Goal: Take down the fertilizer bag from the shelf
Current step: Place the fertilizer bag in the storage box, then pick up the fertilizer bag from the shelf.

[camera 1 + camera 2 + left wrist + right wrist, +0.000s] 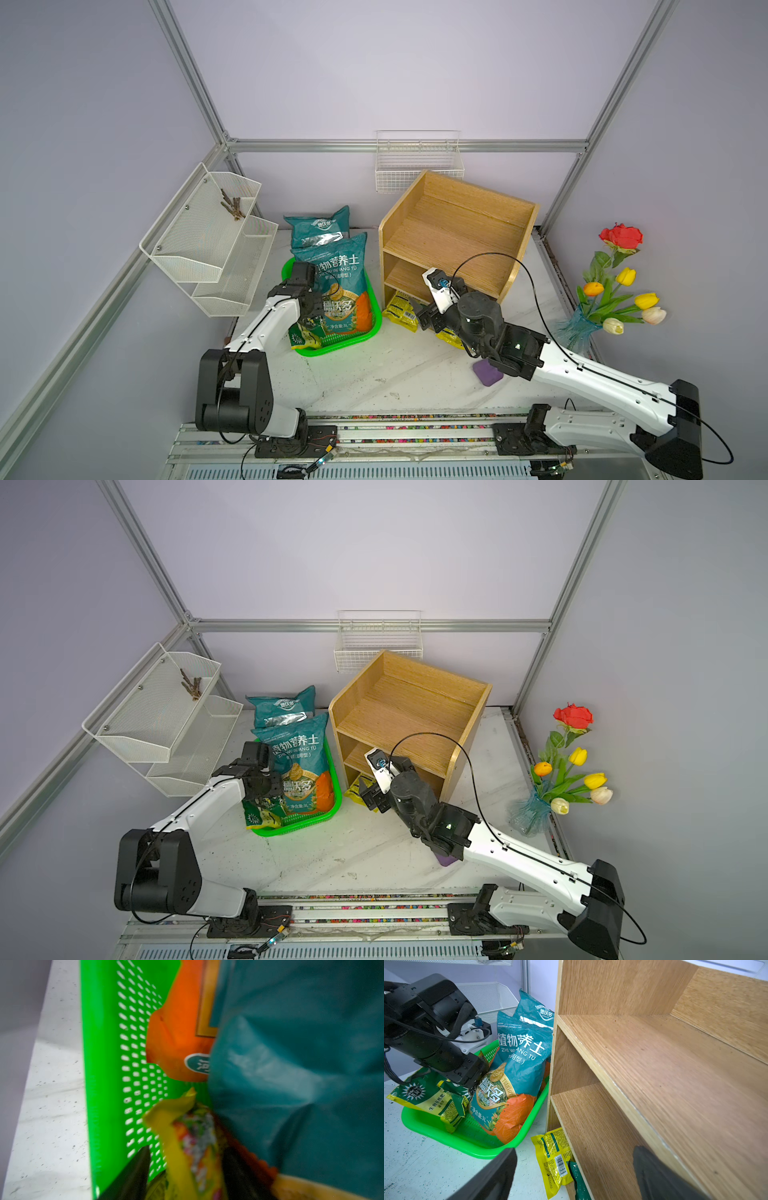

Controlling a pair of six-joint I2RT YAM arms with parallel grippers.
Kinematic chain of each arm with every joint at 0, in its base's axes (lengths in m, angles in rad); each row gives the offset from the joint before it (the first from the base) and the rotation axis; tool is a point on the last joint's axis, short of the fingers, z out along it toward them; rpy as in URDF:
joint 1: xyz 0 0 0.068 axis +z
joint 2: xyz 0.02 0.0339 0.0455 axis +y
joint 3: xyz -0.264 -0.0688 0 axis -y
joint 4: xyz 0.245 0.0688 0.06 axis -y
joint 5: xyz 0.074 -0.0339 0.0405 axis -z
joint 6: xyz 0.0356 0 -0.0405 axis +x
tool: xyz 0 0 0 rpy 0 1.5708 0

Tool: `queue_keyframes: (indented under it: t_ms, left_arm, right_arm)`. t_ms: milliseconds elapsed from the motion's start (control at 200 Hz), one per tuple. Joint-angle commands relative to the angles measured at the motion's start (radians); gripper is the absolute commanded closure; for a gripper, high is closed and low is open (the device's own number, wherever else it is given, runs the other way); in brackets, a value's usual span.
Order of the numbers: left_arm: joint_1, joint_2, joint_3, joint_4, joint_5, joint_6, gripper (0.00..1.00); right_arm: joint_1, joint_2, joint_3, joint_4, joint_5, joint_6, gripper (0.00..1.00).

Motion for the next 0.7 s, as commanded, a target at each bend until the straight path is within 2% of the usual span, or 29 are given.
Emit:
queue_keyframes:
  t_ms: [0,130,335,400,475,540,695]
  left_arm:
    - [-0.028,-0.085,0.059,-0.117,0.061,-0.023,0.0]
    - [-0.028,-0.212,0.141,-0.134,0.049,-0.009,0.0]
    - [-0.027,-0.38,0.214,-0.083,0.059,-0.09,0.0]
    - [-0.027,-0.424,0.178,-0.014,0.124,-0.149,0.0]
    - [-0.023,-0.453,0.12,0.088,0.303,-0.17,0.0]
    - [-0.024,-0.45,0.109,0.121,0.405,-0.215,0.0]
    - [-0.025,-0.445,0.12,0.096,0.432,-0.29,0.0]
  right_arm:
    - [0.001,-0.003,0.015,-0.036,0.013,-0.02,0.06]
    - [0.001,0.018,0.041,-0.091,-0.019,-0.017,0.06]
    - [0.014,0.063,0.082,-0.222,-0.114,0.018,0.07]
    - [0.023,0.071,0.071,-0.244,-0.128,0.024,0.08]
    - [0.037,0.087,0.058,-0.269,-0.129,0.031,0.08]
    - [0.046,0.104,0.048,-0.289,-0.125,0.042,0.09]
    - [0.061,0.138,0.008,-0.27,-0.115,0.065,0.1]
